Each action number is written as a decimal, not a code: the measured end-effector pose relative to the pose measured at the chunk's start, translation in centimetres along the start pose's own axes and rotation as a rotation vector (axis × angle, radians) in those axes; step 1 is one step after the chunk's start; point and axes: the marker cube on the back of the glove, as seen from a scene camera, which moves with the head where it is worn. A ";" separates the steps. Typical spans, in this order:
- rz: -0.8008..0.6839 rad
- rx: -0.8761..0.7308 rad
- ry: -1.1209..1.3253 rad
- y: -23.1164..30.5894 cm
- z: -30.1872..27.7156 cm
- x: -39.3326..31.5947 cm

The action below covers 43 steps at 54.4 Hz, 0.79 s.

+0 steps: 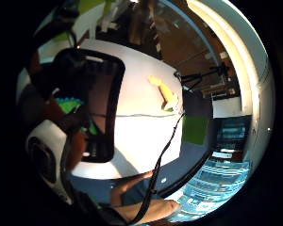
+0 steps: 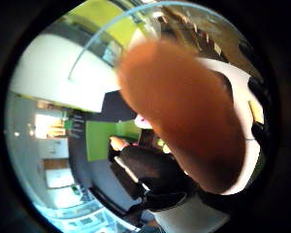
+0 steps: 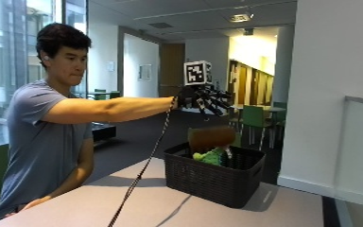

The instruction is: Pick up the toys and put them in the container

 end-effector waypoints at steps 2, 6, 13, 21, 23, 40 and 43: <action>-0.007 0.002 -0.004 0.0 0.0 0.1; -0.021 0.004 -0.025 0.1 -0.3 0.0; -0.074 0.004 0.031 0.1 -0.8 1.6; -0.059 0.001 0.064 -0.4 -1.0 5.8; -0.047 0.001 0.071 -0.5 -1.0 7.2; 0.114 0.007 0.110 -1.7 0.3 23.1; 0.136 0.003 0.115 -1.8 0.7 25.5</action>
